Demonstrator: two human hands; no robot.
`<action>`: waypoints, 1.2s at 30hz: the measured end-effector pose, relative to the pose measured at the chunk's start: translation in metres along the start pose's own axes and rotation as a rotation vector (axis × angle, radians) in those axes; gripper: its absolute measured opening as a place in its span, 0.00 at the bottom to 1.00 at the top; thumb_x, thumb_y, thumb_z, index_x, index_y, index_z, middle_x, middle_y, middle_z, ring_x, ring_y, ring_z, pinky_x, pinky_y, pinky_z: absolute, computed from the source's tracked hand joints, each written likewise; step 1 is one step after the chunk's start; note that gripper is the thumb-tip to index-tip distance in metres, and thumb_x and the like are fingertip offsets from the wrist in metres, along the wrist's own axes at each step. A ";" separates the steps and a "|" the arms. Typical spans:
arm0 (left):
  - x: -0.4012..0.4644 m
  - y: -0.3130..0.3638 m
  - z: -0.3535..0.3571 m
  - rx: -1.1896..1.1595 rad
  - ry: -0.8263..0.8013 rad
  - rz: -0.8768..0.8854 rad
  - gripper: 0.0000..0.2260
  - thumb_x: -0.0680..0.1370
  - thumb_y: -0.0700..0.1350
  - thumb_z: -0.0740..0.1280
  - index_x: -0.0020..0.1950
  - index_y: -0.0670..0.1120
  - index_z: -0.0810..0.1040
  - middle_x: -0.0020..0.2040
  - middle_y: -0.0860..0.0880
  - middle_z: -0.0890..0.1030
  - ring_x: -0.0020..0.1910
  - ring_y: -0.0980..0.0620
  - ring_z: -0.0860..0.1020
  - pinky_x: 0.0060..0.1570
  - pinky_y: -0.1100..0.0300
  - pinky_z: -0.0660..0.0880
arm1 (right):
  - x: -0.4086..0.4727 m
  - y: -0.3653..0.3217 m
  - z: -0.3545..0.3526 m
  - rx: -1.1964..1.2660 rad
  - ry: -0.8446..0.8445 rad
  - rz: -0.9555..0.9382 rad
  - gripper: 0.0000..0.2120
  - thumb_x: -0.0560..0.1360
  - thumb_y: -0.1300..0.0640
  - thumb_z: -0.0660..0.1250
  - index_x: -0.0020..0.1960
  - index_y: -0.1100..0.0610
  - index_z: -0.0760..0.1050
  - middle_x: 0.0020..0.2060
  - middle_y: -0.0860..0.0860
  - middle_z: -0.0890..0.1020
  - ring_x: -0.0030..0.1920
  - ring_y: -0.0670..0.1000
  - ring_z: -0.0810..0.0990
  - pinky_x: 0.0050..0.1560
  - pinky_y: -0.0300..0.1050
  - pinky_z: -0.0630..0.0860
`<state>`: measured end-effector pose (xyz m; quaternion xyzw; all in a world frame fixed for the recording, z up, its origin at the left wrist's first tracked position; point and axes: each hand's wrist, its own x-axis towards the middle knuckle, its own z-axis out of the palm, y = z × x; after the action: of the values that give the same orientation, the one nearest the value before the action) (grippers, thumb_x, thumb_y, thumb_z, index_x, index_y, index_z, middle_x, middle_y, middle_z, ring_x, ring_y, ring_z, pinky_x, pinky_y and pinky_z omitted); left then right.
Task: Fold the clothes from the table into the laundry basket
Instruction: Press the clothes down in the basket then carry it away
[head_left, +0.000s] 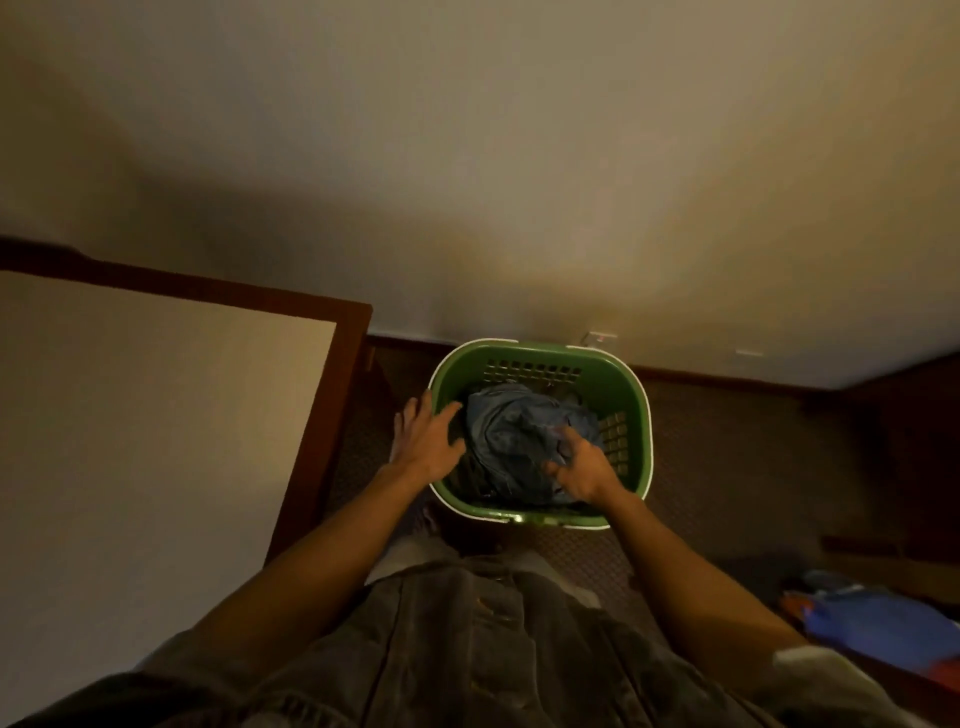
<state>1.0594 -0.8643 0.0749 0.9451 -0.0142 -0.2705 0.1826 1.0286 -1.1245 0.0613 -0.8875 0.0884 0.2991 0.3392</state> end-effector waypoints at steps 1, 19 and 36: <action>0.006 0.003 0.000 0.003 -0.036 0.019 0.29 0.78 0.56 0.64 0.78 0.56 0.61 0.80 0.41 0.55 0.77 0.36 0.53 0.75 0.40 0.54 | 0.000 -0.002 -0.001 0.011 0.011 0.011 0.28 0.75 0.54 0.71 0.73 0.51 0.67 0.67 0.56 0.78 0.65 0.61 0.77 0.62 0.58 0.76; 0.187 0.014 0.163 0.095 -0.249 -0.002 0.60 0.64 0.72 0.72 0.73 0.64 0.25 0.74 0.45 0.22 0.76 0.33 0.31 0.71 0.29 0.41 | 0.212 0.121 0.067 -0.219 -0.178 0.177 0.61 0.61 0.31 0.76 0.76 0.32 0.34 0.76 0.50 0.26 0.75 0.65 0.26 0.66 0.84 0.46; 0.381 -0.067 0.375 0.126 -0.442 -0.188 0.57 0.69 0.65 0.74 0.74 0.62 0.27 0.80 0.45 0.33 0.78 0.31 0.43 0.72 0.29 0.49 | 0.404 0.232 0.212 -0.403 -0.088 0.253 0.60 0.64 0.29 0.73 0.77 0.36 0.31 0.79 0.58 0.33 0.75 0.70 0.30 0.62 0.87 0.49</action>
<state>1.1857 -0.9766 -0.4367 0.8697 0.0175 -0.4851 0.0897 1.1706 -1.1417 -0.4300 -0.9054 0.1224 0.3890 0.1184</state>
